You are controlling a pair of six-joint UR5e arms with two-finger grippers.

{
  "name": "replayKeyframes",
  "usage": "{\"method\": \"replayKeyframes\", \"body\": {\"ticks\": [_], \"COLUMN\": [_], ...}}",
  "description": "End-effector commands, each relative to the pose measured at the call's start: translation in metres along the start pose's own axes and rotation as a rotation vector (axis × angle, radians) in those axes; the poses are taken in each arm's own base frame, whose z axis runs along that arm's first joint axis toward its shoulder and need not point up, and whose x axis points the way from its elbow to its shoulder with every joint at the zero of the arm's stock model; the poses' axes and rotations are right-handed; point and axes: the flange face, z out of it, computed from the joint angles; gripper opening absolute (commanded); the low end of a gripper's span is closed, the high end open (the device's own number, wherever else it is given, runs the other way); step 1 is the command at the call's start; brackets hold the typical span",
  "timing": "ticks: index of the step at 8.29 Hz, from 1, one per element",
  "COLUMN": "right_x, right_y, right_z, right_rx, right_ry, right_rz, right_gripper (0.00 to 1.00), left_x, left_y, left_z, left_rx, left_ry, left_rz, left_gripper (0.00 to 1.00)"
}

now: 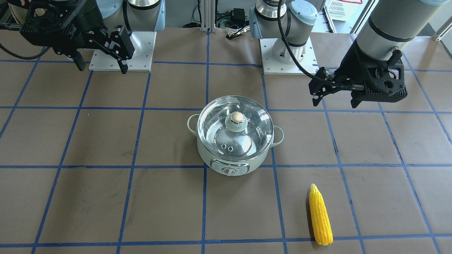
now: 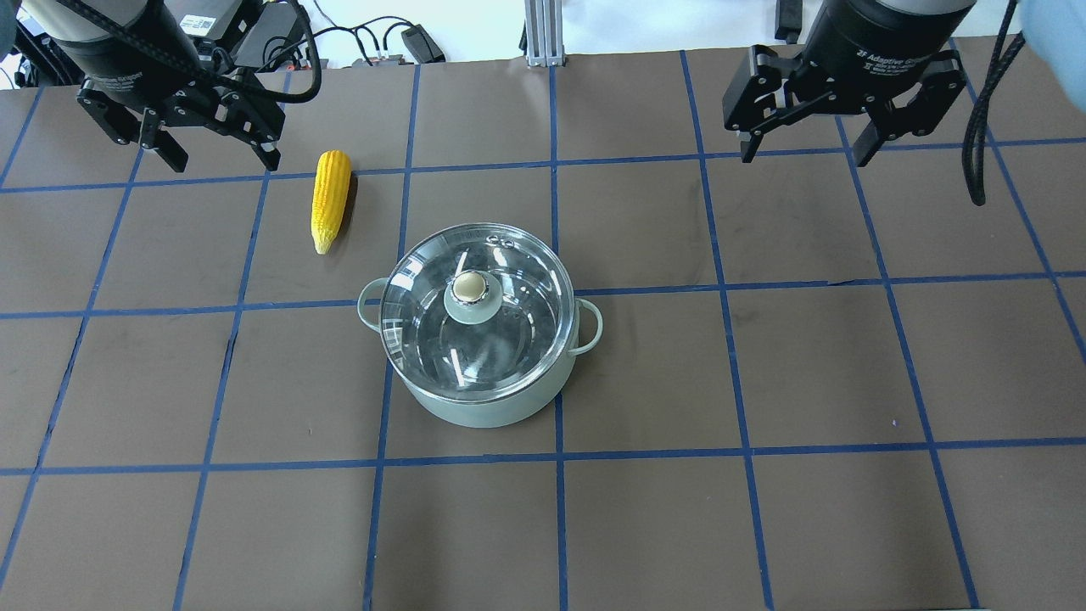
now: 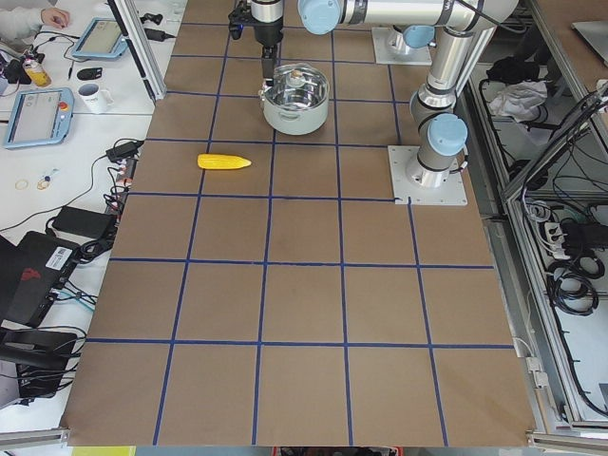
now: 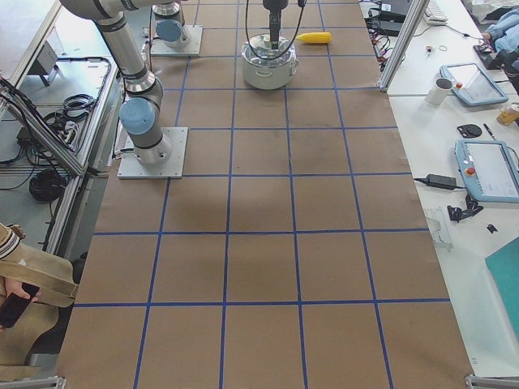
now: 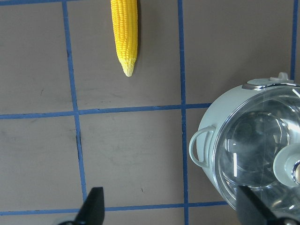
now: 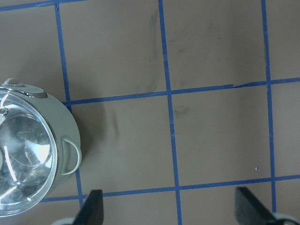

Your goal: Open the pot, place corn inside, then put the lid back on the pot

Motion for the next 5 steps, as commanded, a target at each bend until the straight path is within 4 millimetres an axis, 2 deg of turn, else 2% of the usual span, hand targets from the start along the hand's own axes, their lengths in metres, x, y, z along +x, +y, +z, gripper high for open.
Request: {"method": "replayKeyframes", "body": {"ticks": [1,5], "right_x": [0.0001,0.0002], "right_y": [0.0,0.0004], "right_z": [0.0,0.003], "right_rx": [0.0,-0.006], "right_ry": [0.001,0.002], "right_rz": [0.0,-0.002], "right_gripper": [1.0,1.0], "left_x": [-0.0011,-0.0069], "left_y": [-0.0003,-0.0102], "left_z": [0.0005,0.0103], "left_rx": [-0.003,-0.014], "left_ry": [-0.005,-0.007], "left_rz": [0.002,0.01], "left_gripper": [1.0,1.0]}}
